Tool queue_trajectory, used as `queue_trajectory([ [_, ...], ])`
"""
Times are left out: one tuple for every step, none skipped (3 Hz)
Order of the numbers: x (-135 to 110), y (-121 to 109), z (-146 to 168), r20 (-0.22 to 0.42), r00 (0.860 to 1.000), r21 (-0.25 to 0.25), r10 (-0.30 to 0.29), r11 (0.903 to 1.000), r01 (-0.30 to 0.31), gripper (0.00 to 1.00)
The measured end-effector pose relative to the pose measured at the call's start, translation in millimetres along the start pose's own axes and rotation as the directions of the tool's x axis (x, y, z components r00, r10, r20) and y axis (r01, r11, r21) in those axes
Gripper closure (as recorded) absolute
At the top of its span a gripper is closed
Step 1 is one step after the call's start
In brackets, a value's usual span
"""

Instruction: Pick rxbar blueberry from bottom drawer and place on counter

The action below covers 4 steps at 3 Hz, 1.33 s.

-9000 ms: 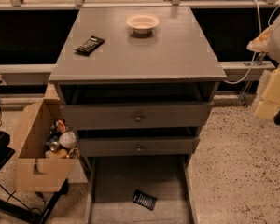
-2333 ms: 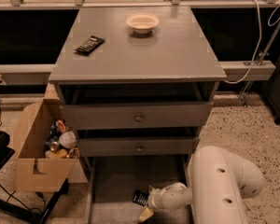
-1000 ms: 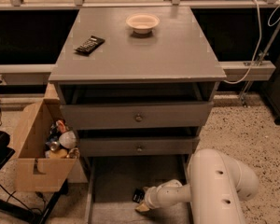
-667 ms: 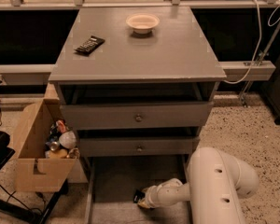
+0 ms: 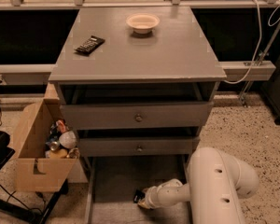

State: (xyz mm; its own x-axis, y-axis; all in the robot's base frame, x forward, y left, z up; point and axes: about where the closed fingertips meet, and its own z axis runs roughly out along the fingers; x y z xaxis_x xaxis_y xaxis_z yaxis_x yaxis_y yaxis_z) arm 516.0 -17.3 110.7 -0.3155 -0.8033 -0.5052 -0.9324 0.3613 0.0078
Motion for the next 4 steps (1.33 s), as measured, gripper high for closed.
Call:
queue_trajectory([
  [0.0, 0.0, 0.0, 0.0, 1.0, 0.0, 0.0, 1.0, 0.0, 1.0],
  [0.0, 0.0, 0.0, 0.0, 1.0, 0.0, 0.0, 1.0, 0.0, 1.0],
  [-0.1, 0.0, -0.1, 0.0, 1.0, 0.0, 0.0, 1.0, 0.0, 1.0],
  [-1.8, -0.2, -3.0, 0.002, 1.0, 0.0, 0.0, 1.0, 0.0, 1.0],
])
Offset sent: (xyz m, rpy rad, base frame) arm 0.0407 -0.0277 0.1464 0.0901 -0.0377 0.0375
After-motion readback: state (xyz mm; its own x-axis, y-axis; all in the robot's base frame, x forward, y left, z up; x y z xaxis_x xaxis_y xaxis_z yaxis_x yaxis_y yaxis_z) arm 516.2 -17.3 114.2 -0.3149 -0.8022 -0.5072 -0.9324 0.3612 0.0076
